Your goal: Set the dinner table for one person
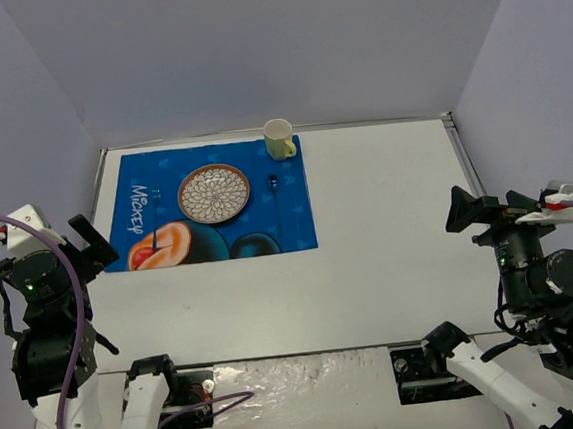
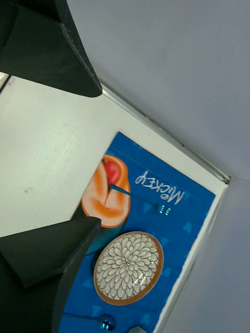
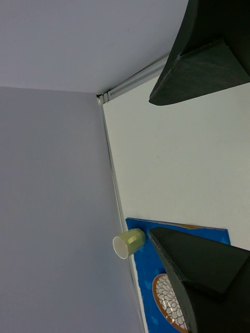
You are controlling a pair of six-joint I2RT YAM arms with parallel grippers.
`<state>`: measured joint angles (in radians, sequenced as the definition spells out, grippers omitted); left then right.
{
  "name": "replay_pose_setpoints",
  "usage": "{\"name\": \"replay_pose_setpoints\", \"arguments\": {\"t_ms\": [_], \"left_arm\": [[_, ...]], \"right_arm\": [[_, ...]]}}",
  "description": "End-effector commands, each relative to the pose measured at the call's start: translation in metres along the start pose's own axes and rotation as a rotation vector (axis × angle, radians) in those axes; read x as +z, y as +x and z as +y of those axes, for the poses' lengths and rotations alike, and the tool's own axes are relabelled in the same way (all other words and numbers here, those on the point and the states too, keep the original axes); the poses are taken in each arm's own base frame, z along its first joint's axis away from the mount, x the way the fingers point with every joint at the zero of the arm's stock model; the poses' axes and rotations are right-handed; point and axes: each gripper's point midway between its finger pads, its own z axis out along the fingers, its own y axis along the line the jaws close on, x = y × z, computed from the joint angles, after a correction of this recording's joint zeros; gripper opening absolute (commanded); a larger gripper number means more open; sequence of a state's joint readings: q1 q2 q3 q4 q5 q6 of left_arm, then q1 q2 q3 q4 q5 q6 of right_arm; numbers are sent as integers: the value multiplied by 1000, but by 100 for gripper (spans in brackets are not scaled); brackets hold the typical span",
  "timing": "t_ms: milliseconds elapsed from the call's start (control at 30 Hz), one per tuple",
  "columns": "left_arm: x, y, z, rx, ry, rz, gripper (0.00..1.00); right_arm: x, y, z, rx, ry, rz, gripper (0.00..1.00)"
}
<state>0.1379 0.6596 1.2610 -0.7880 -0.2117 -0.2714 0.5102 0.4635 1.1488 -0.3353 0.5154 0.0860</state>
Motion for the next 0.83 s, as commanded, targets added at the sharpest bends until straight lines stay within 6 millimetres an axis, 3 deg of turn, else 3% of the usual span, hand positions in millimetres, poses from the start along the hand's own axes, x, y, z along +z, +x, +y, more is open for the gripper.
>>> {"name": "replay_pose_setpoints", "arguments": {"t_ms": [0, 367, 800], "left_arm": [[-11, 6, 12, -26, -54, 21, 97], [-34, 24, 27, 3, -81, 56, 97], [-39, 26, 31, 41, -86, 59, 97]], "right_arm": [[-3, -8, -3, 18, 0, -45, 100], [-7, -1, 10, 31, -84, -37, 100], [-3, -6, 14, 7, -92, -33, 100]]}}
